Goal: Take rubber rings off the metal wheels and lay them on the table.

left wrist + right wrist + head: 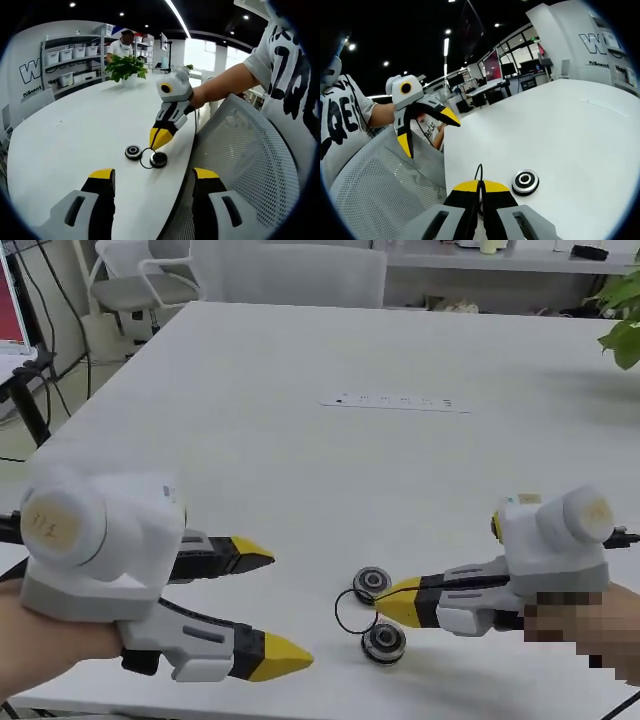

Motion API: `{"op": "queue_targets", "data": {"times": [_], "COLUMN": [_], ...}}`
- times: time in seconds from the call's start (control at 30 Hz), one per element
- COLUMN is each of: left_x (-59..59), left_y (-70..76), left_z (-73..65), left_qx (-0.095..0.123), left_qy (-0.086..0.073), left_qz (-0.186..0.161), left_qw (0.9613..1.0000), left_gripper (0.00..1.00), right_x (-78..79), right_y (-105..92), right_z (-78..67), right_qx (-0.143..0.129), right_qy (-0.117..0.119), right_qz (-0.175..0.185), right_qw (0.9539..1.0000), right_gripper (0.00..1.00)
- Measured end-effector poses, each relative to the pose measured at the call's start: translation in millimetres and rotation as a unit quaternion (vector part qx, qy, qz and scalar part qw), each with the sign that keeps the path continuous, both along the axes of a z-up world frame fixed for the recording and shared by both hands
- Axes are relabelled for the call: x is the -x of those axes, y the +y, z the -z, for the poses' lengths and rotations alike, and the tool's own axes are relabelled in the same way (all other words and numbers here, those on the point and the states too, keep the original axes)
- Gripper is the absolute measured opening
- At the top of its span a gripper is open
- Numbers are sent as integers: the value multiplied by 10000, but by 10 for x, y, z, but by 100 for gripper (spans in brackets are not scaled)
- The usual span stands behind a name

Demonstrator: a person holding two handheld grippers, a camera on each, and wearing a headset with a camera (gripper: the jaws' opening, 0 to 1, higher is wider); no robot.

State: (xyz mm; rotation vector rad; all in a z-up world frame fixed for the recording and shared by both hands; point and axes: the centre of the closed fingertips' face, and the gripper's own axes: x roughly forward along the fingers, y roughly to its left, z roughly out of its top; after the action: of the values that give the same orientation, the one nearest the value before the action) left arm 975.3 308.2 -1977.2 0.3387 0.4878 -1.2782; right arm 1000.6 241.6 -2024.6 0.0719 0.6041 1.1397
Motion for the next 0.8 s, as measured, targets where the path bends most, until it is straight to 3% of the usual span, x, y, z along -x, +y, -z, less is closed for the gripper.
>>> {"op": "queue_targets", "data": {"times": [0.8], "left_x": [-36], "left_y": [39], "left_z": [-6], "left_qx": [15], "left_qy": [-13], "left_qz": [-68], "left_qw": [10000], "left_gripper": [60], "right_x": [26], "right_y": [306], "right_z": [138], "right_qx": [275], "right_qy": [-7], "right_qz": [-521], "right_qw": [9983], "right_gripper": [0]}}
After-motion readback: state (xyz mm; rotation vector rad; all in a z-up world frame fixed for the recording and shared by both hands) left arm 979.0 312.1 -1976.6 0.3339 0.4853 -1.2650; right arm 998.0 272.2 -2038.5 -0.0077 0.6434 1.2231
